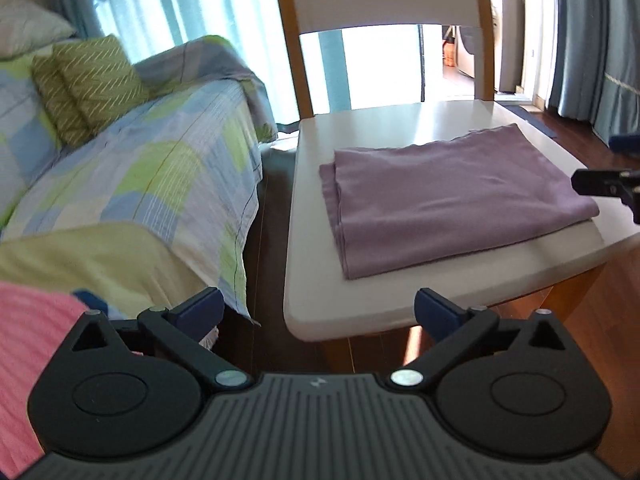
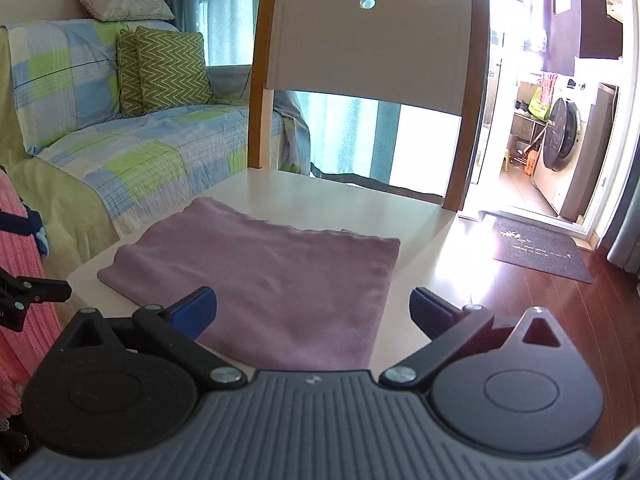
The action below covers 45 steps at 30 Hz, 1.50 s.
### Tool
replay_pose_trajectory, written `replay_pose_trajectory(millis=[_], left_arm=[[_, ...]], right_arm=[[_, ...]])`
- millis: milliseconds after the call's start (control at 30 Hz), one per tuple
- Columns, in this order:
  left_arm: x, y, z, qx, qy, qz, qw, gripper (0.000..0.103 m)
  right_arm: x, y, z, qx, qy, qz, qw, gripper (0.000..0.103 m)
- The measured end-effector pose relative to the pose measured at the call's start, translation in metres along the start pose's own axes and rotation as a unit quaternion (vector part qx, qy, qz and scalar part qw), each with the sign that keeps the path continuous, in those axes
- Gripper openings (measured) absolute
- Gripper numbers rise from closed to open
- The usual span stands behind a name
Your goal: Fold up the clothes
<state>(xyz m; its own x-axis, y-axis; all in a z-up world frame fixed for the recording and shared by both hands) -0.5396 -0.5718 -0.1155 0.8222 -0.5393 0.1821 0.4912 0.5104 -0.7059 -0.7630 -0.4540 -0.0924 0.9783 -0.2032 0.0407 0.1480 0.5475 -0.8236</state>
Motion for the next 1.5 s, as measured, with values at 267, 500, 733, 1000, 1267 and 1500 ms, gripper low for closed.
replay_pose_trajectory(millis=[267, 500, 733, 1000, 1267, 1500], left_arm=[[0.003, 0.022, 0.033, -0.001, 0.005, 0.029, 0.9996, 0.102], [-0.01, 0.032, 0.057, -0.003, 0.022, 0.036, 0.9991, 0.102], [-0.022, 0.03, 0.072, -0.012, 0.041, 0.046, 0.998, 0.102], [-0.02, 0.033, 0.079, -0.017, 0.056, 0.061, 0.9964, 0.102], [-0.018, 0.036, 0.077, -0.014, 0.062, 0.069, 0.9956, 0.102], [-0.025, 0.03, 0.074, -0.007, 0.086, 0.066, 0.9941, 0.102]], right_arm=[[0.027, 0.022, 0.021, 0.027, -0.01, -0.033, 0.999, 0.102], [0.038, 0.032, 0.041, 0.035, -0.013, -0.042, 0.998, 0.102], [0.043, 0.032, 0.056, 0.035, -0.004, -0.044, 0.998, 0.102], [0.049, 0.034, 0.061, 0.04, 0.003, -0.036, 0.999, 0.102], [0.058, 0.029, 0.061, 0.042, 0.005, -0.034, 0.998, 0.102], [0.057, 0.026, 0.062, 0.05, 0.026, -0.055, 0.997, 0.102]])
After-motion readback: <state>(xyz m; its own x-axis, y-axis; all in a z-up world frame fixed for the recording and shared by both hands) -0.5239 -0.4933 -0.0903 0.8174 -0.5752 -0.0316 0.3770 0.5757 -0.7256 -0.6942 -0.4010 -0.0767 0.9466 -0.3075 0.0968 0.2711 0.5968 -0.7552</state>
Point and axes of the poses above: each gripper's, at about its wrist camera, not at the fingertips, and z roughly against the way its jaws point, x to its left, y to its underside, the point moved 2 cm from there along -z, roughly the way its jaws point, and after that the axes turned 7 degrees about -y, right-handed, at the moved point
